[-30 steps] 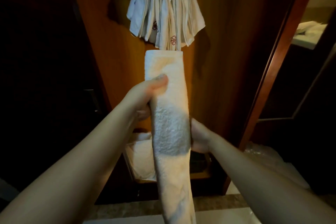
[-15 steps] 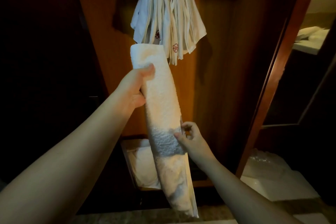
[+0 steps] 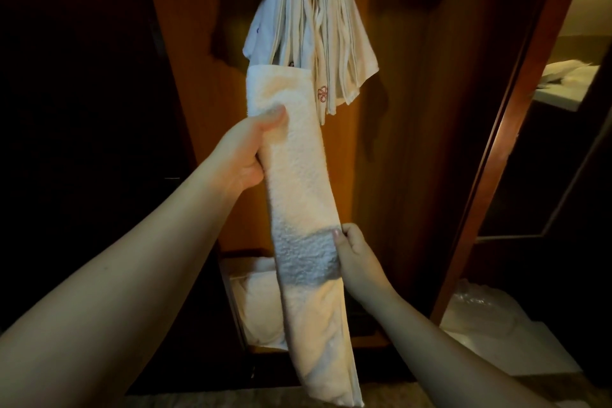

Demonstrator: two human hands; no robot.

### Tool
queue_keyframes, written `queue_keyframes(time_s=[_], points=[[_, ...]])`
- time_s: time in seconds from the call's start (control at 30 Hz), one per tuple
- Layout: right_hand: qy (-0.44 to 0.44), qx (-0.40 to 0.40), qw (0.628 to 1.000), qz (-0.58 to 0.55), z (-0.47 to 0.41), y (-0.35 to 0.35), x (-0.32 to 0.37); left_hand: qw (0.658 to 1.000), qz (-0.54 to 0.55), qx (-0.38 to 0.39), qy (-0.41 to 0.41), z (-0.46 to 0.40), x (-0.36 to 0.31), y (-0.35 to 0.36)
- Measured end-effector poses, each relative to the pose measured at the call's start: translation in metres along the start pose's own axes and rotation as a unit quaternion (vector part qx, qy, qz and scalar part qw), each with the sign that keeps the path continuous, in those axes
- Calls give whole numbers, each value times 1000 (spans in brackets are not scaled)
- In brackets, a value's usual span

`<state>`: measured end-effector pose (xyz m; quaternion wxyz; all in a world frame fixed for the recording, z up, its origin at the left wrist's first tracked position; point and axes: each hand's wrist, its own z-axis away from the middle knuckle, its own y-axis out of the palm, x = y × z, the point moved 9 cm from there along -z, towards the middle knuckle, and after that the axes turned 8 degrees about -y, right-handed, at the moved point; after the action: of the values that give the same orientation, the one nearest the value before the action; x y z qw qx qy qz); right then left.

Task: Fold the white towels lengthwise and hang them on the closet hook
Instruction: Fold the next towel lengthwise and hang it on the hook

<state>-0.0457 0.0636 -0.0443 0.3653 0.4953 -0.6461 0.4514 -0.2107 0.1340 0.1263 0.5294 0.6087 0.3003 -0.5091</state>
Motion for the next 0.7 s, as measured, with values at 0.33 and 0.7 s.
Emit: queue_keyframes(time_s=[0.33,0.7], points=[[53,45,990,-125,-5,9,-6,999,19,-30,-20,4,-9,0],[191,377,892,-159,30,33,23,966,-66,-226,-107,-24,-3,-41]])
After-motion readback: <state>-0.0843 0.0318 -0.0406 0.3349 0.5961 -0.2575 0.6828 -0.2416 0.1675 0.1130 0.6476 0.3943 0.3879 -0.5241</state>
